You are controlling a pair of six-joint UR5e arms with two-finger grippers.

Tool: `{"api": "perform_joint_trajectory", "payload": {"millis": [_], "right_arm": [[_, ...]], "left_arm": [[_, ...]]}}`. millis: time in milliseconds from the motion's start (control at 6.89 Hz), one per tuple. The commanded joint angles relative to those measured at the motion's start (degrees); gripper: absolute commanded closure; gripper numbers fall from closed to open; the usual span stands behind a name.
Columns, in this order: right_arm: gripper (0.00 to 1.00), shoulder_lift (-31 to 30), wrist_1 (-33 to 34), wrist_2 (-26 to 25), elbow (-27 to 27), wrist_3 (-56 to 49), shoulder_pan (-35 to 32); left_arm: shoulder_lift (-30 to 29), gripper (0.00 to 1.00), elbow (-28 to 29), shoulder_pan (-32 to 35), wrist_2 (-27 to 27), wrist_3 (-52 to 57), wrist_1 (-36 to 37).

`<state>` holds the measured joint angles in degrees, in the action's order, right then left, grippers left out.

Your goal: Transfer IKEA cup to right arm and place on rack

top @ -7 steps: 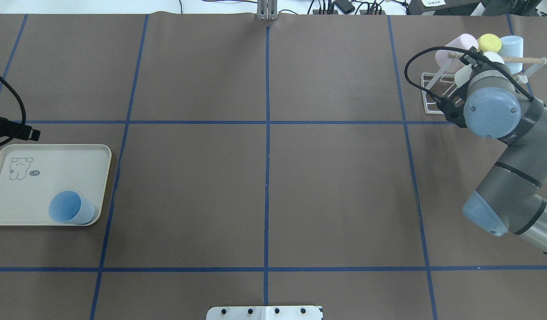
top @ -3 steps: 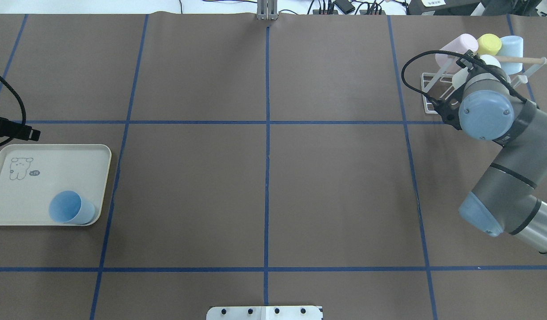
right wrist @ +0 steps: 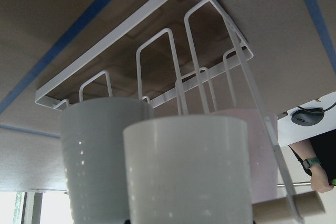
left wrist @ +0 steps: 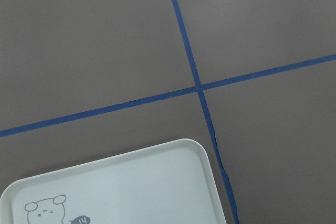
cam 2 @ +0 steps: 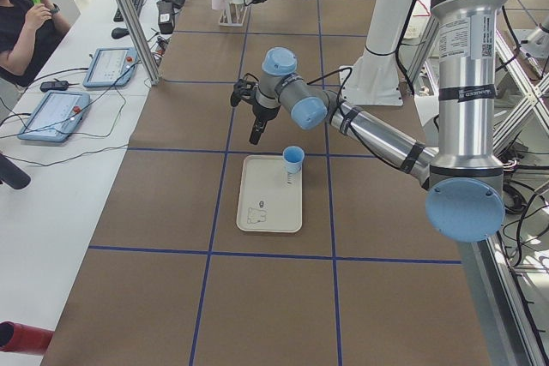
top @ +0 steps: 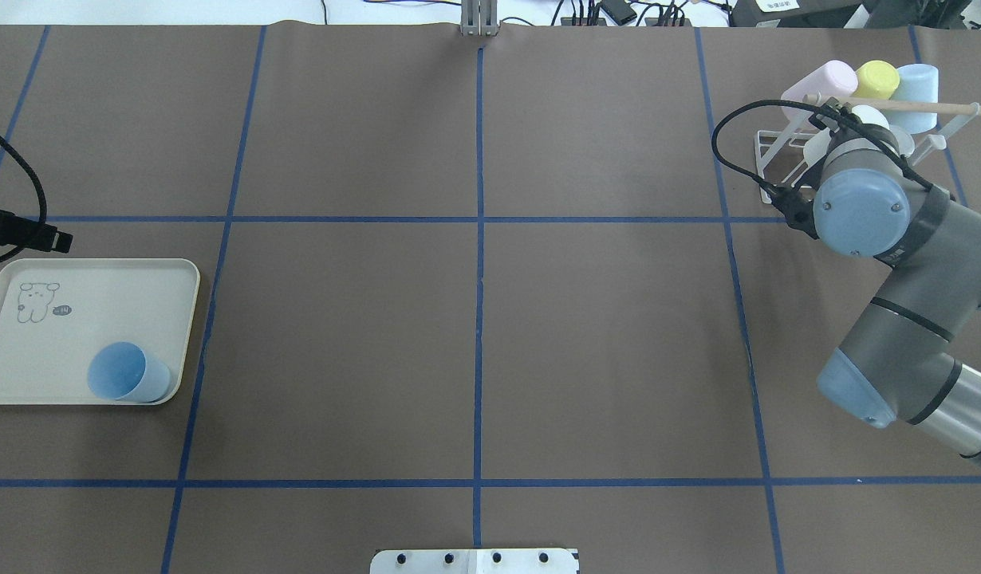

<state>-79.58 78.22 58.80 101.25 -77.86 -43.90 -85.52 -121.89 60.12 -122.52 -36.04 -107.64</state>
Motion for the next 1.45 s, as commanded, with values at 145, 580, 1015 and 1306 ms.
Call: {"api": "perform_joint_trajectory", "payload": {"millis": [145,580,1015,1306], "right_arm": [[0.22,0.04,0.0,-0.09,0.08,-0.01,-0.04],[0.17,1.61,0.0,-1.13,0.52,-0.01,-0.04],[0.16,5.83,0.17,1.47,4.46,2.61,-0.22],[0.15,7.15,0.09,12.6,5.61,19.84,-0.13]], "left_arm": [[0.0,0.0,-0.01,0.0,0.0,0.0,-0.02],[0.0,0.0,0.25,0.0,0.0,0.0,-0.02],[0.09,0.0,0.69,0.0,0.26,0.0,-0.02],[0.35,0.0,0.95,0.0,0.96,-4.97,-1.76]]}}
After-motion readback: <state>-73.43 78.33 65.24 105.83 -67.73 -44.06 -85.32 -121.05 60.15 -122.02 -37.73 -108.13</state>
